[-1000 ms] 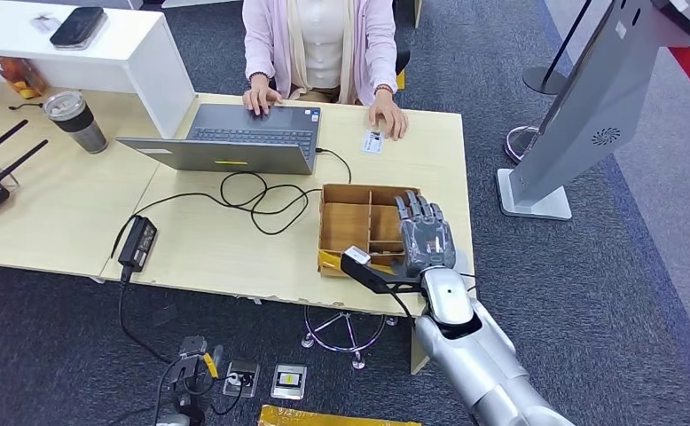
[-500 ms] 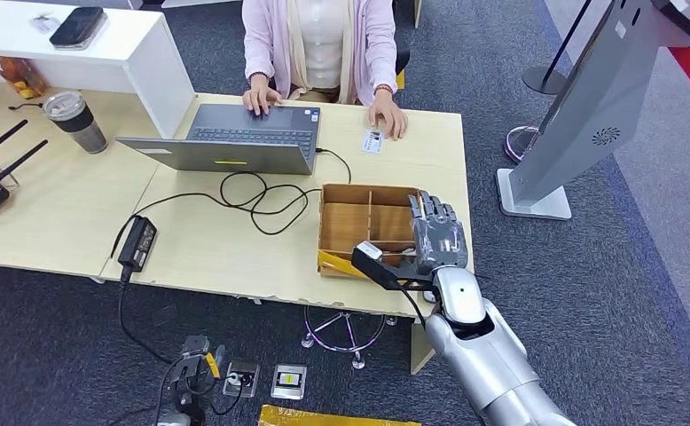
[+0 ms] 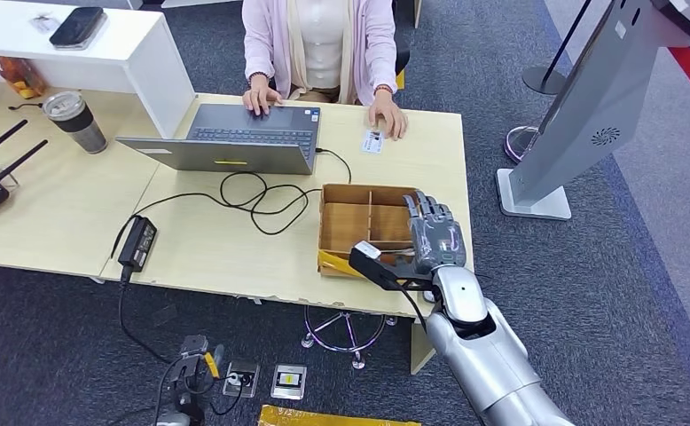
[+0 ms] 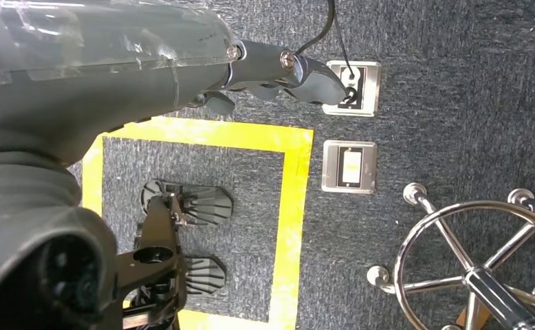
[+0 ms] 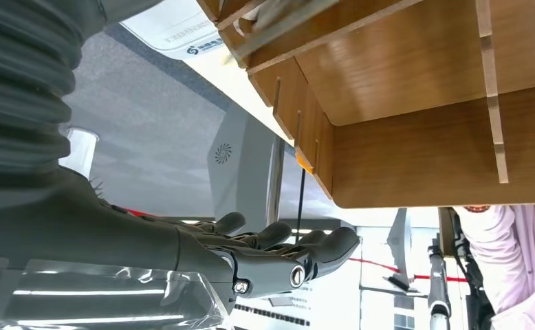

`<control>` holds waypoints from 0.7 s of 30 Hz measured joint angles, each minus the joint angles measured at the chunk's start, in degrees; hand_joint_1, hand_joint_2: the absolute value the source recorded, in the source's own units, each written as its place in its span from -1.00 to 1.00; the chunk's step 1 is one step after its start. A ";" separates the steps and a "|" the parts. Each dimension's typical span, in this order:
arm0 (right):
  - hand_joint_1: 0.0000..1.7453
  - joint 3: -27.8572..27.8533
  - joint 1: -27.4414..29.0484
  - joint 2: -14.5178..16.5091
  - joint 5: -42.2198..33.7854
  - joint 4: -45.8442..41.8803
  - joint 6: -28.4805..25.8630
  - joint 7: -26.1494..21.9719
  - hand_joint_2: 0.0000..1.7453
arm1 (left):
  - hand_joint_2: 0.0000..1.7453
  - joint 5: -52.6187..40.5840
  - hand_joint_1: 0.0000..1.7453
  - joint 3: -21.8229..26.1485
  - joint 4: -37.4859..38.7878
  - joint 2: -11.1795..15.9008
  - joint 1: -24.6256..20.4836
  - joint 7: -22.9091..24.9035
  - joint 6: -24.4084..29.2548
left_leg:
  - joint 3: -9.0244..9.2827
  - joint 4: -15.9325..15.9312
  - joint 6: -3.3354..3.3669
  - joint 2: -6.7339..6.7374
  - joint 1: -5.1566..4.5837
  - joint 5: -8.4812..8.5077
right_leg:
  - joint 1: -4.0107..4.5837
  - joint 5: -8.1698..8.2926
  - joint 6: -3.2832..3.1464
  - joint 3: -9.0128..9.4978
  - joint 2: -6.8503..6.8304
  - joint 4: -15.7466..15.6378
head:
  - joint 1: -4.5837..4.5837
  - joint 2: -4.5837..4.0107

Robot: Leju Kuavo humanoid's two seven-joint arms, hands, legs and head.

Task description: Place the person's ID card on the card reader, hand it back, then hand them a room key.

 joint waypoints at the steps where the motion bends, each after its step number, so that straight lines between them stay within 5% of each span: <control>1: -1.00 0.00 0.02 -0.03 -0.03 -0.10 0.03 -0.01 1.00 | -1.00 -0.01 -1.00 0.10 0.00 0.00 0.00 0.00 0.00 | 0.00 0.00 0.00 0.00 0.00 0.00 | 0.00 0.00 0.00 0.00 0.00 0.00 | 0.00 0.00; 21: -1.00 0.00 0.88 -0.33 -1.23 -1.24 1.76 0.38 1.00 | -1.00 -0.97 -1.00 0.46 0.00 0.00 -0.28 0.63 -0.78 | 0.00 0.00 0.00 0.00 0.00 0.00 | 0.00 0.00 0.00 0.00 0.00 0.00 | 0.01 0.00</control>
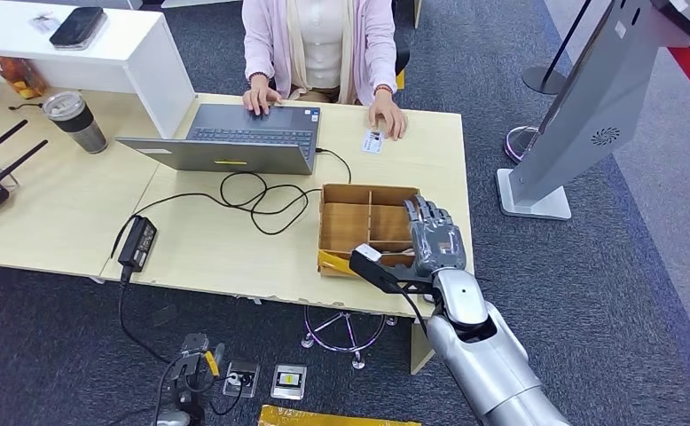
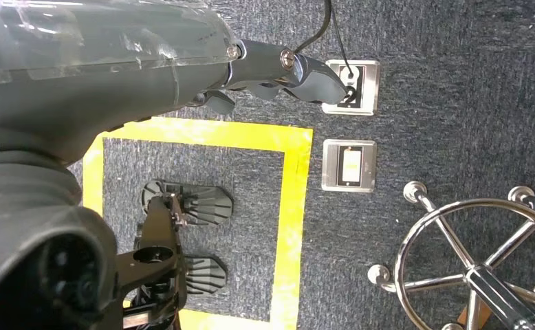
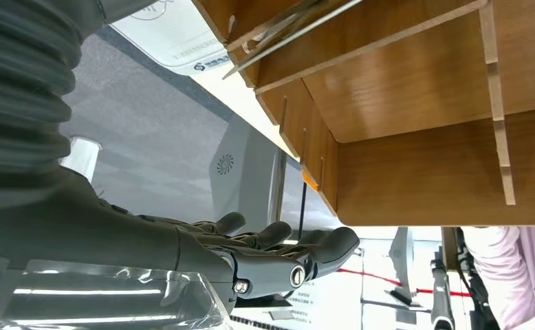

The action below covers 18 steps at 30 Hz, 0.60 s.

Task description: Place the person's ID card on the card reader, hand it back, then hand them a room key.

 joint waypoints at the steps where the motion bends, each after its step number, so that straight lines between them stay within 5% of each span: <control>1: -1.00 0.00 0.09 -0.02 -0.11 -0.11 0.22 0.04 1.00 | -1.00 -0.03 -1.00 0.00 0.00 0.00 -0.04 0.04 0.03 | 0.00 0.00 0.00 0.00 0.00 0.00 | 0.00 0.00 0.00 0.00 0.00 0.00 | 0.00 0.00; 18: -1.00 0.13 2.22 -0.02 -0.55 -1.70 1.46 0.44 1.00 | -1.00 -0.60 -1.00 0.00 0.00 0.00 -0.08 0.16 0.09 | 0.00 0.00 0.00 0.00 0.00 0.00 | 0.00 0.00 0.00 0.01 -0.01 0.00 | 0.00 0.00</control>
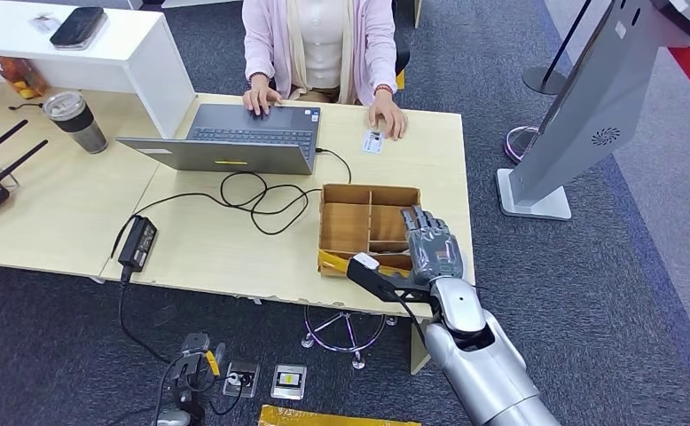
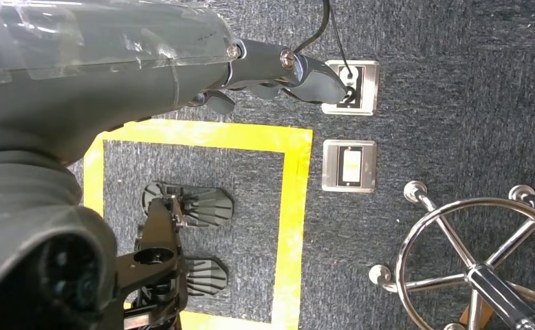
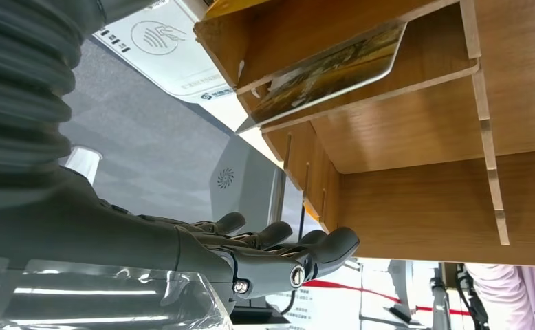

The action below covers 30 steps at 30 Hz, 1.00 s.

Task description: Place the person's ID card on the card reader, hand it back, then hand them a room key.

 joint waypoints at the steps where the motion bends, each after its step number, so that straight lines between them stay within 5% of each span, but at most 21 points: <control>1: -1.00 0.00 0.14 0.00 0.00 -0.19 0.01 0.04 1.00 | -1.00 -0.01 -1.00 0.00 0.00 0.00 0.00 0.00 0.01 | 0.00 0.00 0.00 0.00 0.00 0.00 | 0.00 0.00 0.00 0.00 0.00 0.00 | -0.01 0.00; 2: -0.99 0.00 0.24 -0.01 0.00 -0.35 0.02 0.08 1.00 | -1.00 -0.02 -1.00 0.00 0.00 0.00 0.00 0.00 0.01 | 0.00 0.00 0.00 0.00 0.00 0.00 | 0.00 0.00 0.00 0.00 0.00 0.00 | -0.01 0.00; 6: 1.00 0.01 0.47 -0.03 -0.04 -0.75 0.01 0.03 1.00 | -1.00 -0.13 -1.00 0.00 0.00 0.00 0.01 0.00 -0.02 | 0.00 0.00 0.00 0.00 0.00 0.00 | 0.00 0.00 0.00 0.00 0.00 0.00 | -0.01 0.00; 30: 1.00 0.11 2.32 -0.29 -2.14 -2.95 0.45 -1.22 1.00 | -1.00 -0.69 -1.00 0.02 0.00 0.00 0.02 0.00 0.16 | 0.01 0.00 0.00 0.00 0.00 0.00 | 0.00 0.00 0.00 0.01 0.00 0.00 | -0.01 0.00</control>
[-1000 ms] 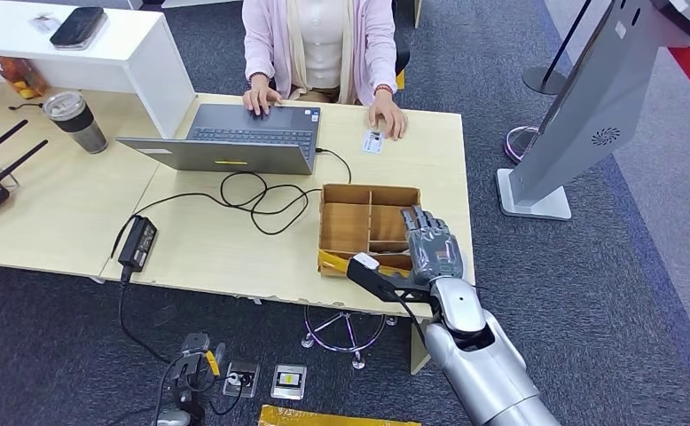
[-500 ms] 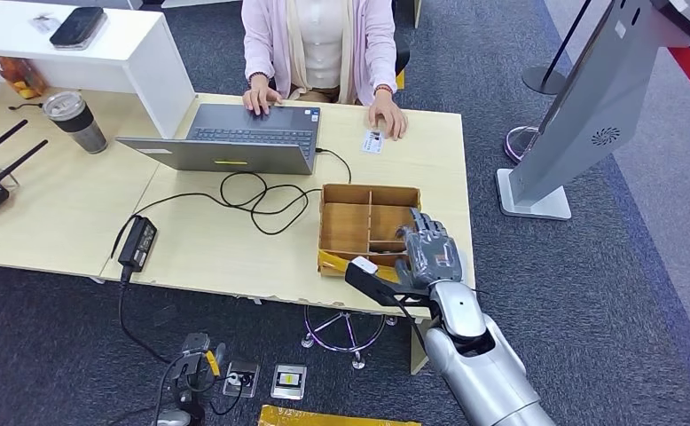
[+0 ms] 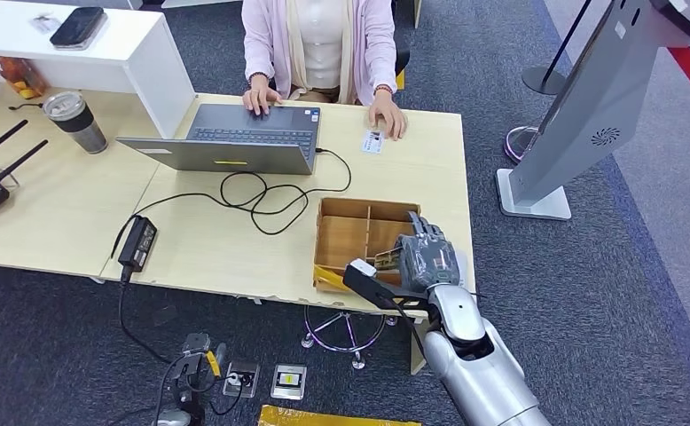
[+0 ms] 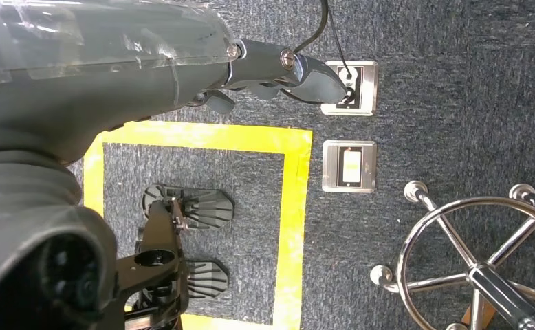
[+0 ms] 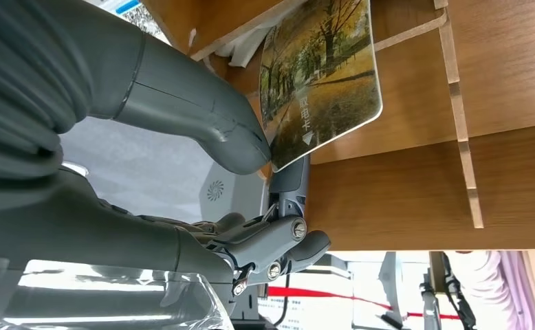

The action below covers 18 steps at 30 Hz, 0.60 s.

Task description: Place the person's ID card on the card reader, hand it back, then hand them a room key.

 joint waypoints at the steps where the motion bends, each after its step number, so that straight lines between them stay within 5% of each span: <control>1: 1.00 0.03 0.03 -0.03 -0.38 0.00 0.02 -0.24 1.00 | -1.00 -0.04 -1.00 0.00 0.00 0.00 0.00 0.00 0.14 | 0.00 0.00 0.00 0.00 0.00 0.00 | 0.00 0.00 0.00 0.00 0.00 0.00 | 0.01 0.00; 18: 1.00 0.93 0.06 -0.84 -2.43 0.01 -0.76 -1.26 1.00 | -1.00 -0.27 -1.00 0.02 0.00 -0.02 0.01 0.17 0.68 | 0.02 0.00 0.00 0.00 0.00 0.00 | 0.00 0.01 0.00 0.01 0.00 0.00 | 0.00 0.00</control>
